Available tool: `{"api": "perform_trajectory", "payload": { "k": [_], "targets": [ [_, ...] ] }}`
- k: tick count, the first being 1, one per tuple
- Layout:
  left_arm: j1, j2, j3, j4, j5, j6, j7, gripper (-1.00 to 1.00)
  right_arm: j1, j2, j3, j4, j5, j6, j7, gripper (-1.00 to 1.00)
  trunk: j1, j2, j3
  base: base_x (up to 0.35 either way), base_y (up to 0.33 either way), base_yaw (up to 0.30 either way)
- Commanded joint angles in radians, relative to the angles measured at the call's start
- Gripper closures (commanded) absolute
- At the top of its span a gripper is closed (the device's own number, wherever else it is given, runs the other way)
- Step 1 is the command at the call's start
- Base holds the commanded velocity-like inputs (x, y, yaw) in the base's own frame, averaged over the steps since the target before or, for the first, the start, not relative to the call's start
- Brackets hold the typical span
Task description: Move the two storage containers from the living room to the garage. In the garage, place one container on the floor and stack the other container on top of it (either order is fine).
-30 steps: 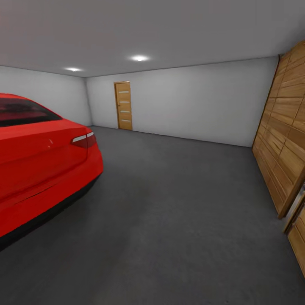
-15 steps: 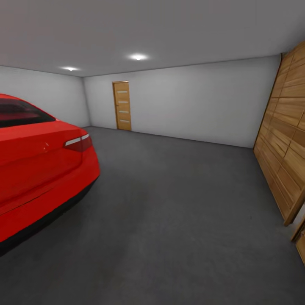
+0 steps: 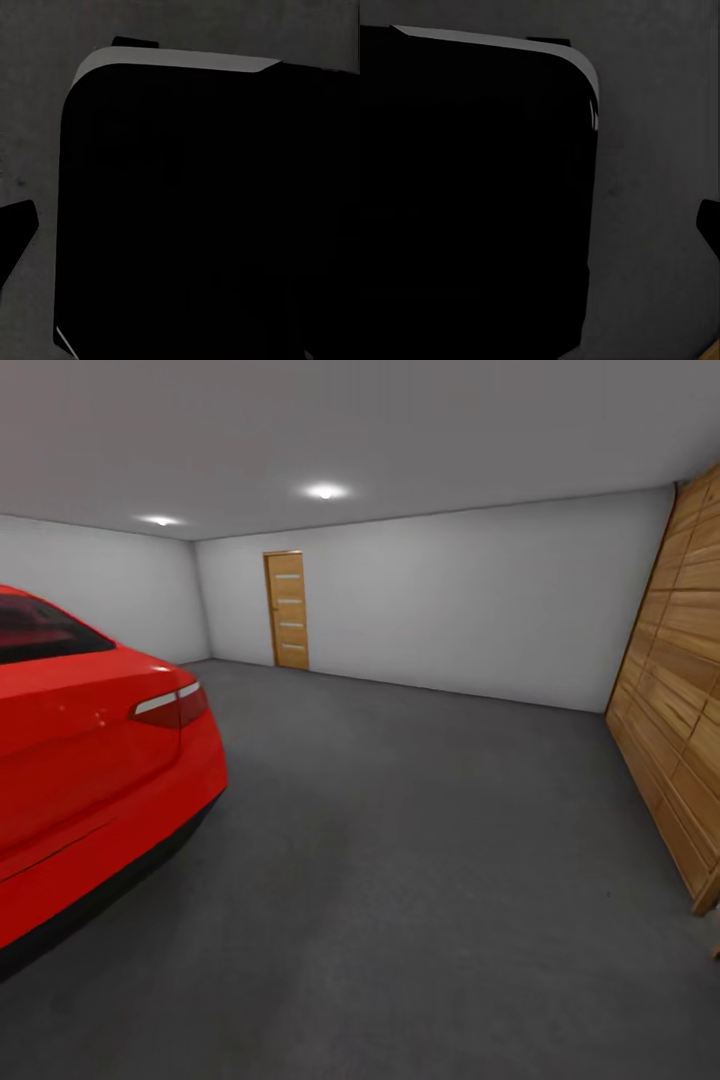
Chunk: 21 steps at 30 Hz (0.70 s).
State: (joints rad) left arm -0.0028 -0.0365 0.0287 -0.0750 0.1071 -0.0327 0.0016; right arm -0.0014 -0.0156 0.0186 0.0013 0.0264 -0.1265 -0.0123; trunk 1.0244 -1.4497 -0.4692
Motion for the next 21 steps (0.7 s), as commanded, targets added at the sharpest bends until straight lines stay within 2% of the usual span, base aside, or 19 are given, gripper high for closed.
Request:
{"api": "perform_trajectory", "payload": {
  "k": [1,21],
  "targets": [
    [0.000,0.000,0.002,0.000,0.009,-0.003,0.000,-1.00,0.000,0.000,0.001,0.000,0.002,-0.002,-0.001,-1.00,0.001,0.000,-0.001,0.318,0.000,0.000],
    [0.000,0.000,0.004,0.000,0.010,-0.004,0.001,-1.00,0.000,-0.003,0.003,0.000,0.003,-0.010,-0.002,-1.00,0.001,0.000,-0.001,0.318,0.000,0.000]
  ]
}}
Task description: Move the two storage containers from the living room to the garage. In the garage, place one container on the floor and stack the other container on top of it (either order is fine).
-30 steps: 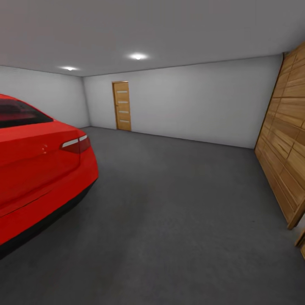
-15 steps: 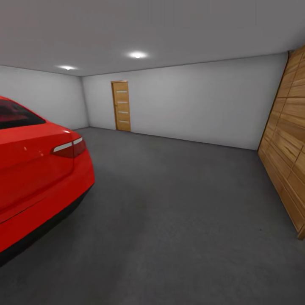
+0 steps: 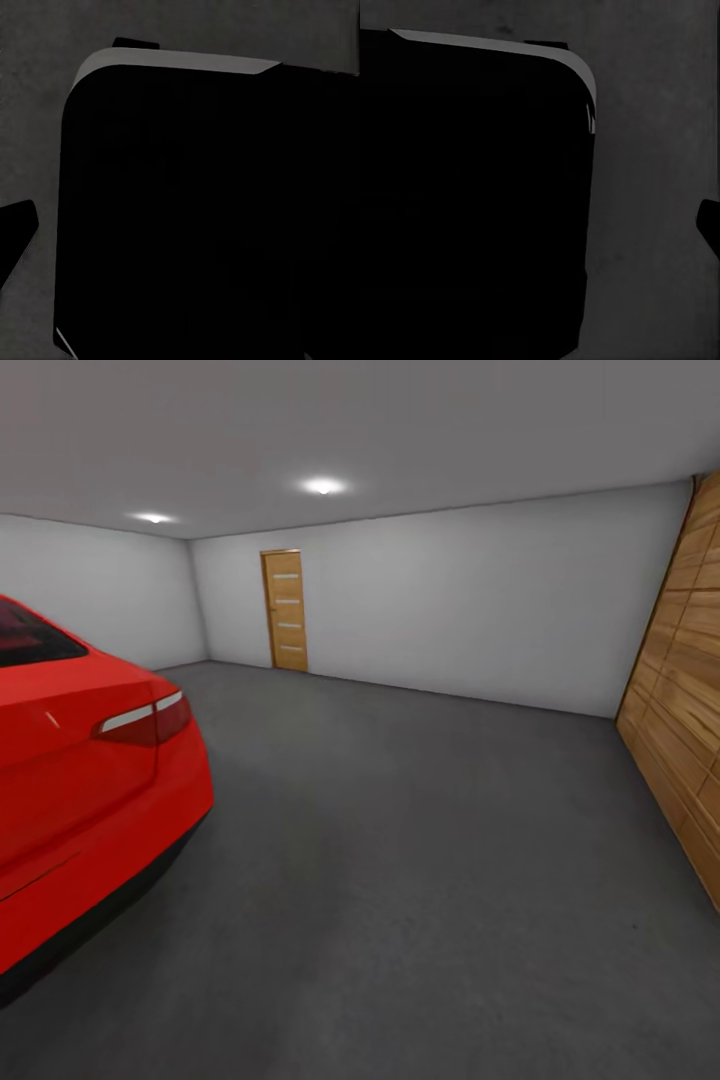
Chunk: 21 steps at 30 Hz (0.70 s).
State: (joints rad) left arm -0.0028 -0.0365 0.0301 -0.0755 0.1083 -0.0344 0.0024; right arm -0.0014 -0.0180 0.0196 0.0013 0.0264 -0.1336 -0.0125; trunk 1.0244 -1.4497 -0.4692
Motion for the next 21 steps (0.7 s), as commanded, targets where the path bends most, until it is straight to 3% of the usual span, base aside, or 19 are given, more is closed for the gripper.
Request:
{"api": "perform_trajectory", "payload": {
  "k": [1,21],
  "targets": [
    [0.000,0.000,0.002,0.001,0.008,-0.003,0.000,-1.00,0.000,-0.001,0.002,0.000,0.003,-0.003,-0.001,-1.00,0.001,0.000,-0.001,0.319,0.000,0.000],
    [0.000,0.000,0.003,0.001,0.008,-0.008,0.000,-1.00,0.000,-0.002,0.002,0.000,0.006,-0.004,-0.001,-1.00,0.001,0.000,-0.001,0.321,0.000,0.000]
  ]
}}
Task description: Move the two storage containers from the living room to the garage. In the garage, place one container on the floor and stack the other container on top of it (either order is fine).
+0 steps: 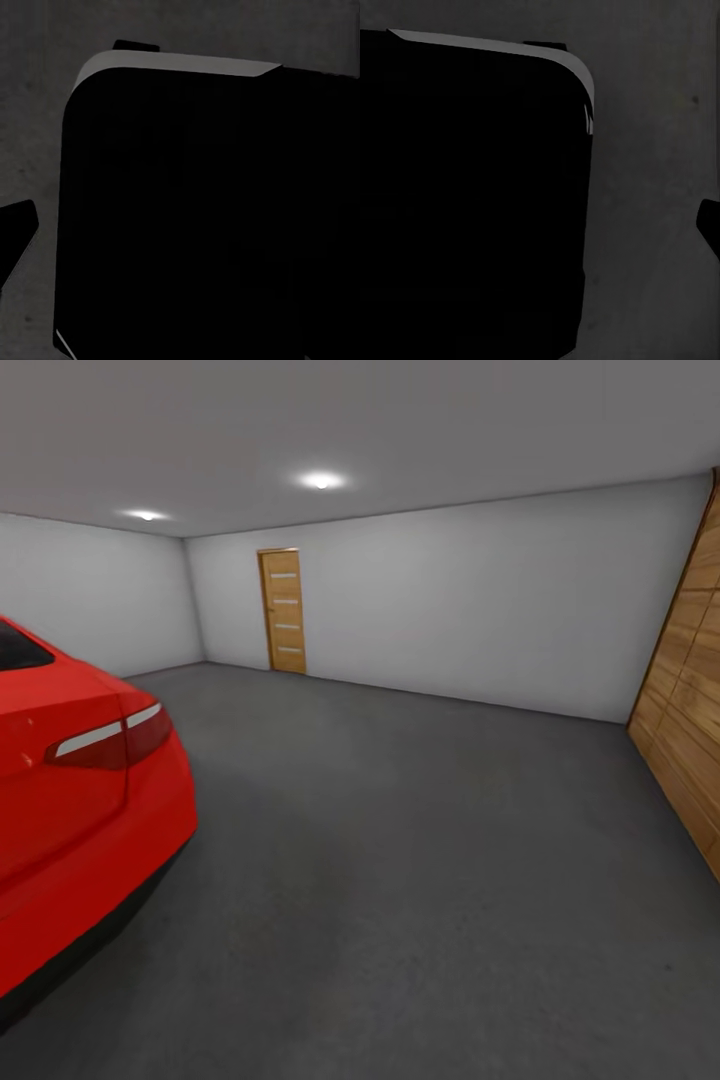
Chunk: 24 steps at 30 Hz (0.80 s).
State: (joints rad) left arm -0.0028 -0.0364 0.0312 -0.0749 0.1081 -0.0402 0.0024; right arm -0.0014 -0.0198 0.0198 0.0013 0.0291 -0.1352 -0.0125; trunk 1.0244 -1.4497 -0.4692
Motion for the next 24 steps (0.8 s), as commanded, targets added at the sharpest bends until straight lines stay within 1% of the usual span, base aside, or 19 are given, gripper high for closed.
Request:
{"api": "perform_trajectory", "payload": {
  "k": [1,24],
  "targets": [
    [0.000,0.000,0.002,0.000,0.008,-0.003,0.000,-1.00,0.000,0.000,0.002,0.000,0.003,-0.003,-0.001,-1.00,0.001,0.000,-0.001,0.322,0.000,0.000],
    [0.000,0.001,0.002,0.001,0.010,0.003,0.001,-1.00,0.000,0.005,-0.003,0.000,-0.001,-0.001,-0.001,-1.00,0.001,0.000,-0.001,0.322,0.000,0.000]
  ]
}}
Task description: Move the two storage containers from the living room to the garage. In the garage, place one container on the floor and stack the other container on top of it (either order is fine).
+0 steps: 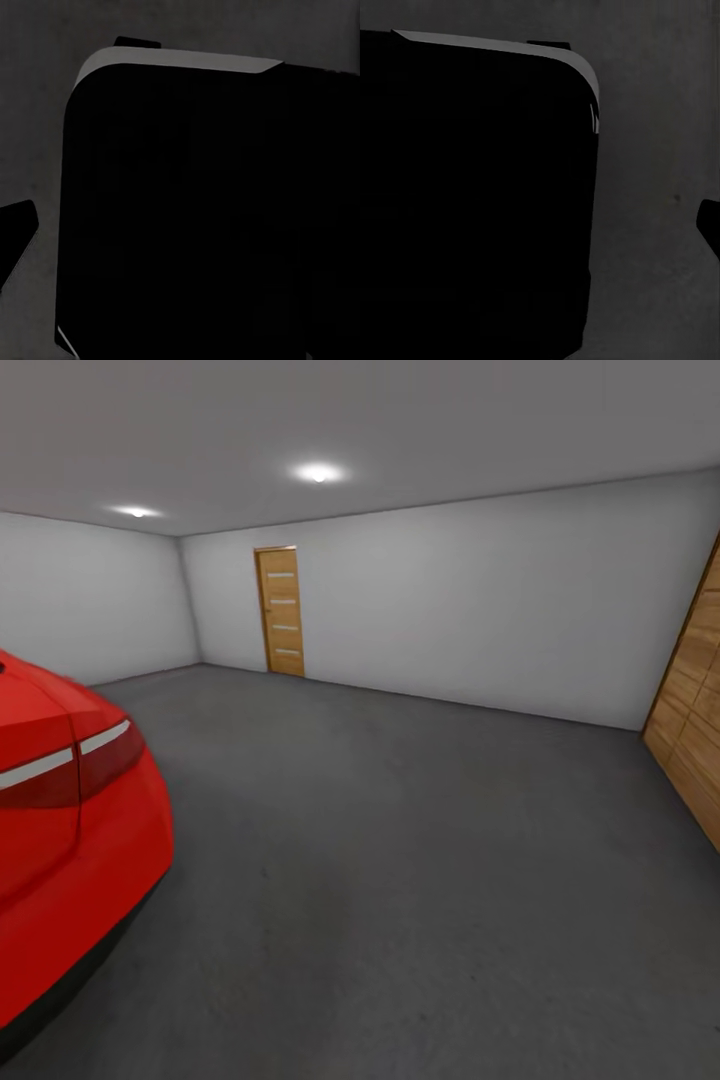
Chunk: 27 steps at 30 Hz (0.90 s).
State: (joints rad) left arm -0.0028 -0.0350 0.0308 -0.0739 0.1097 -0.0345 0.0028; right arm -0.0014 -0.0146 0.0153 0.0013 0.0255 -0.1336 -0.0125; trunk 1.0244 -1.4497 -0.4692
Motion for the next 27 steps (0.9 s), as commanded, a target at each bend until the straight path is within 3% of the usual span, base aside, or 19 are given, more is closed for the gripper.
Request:
{"api": "perform_trajectory", "payload": {
  "k": [1,27],
  "targets": [
    [0.000,0.000,0.002,0.000,0.008,-0.001,0.000,-1.00,0.000,0.000,0.001,0.000,0.002,-0.003,-0.001,-1.00,0.001,0.000,-0.001,0.322,0.000,0.000],
    [0.000,0.000,0.002,0.000,0.008,-0.001,0.000,-1.00,0.000,-0.001,0.003,0.000,0.003,-0.003,-0.001,-1.00,0.001,0.000,-0.001,0.322,0.000,0.000]
  ]
}}
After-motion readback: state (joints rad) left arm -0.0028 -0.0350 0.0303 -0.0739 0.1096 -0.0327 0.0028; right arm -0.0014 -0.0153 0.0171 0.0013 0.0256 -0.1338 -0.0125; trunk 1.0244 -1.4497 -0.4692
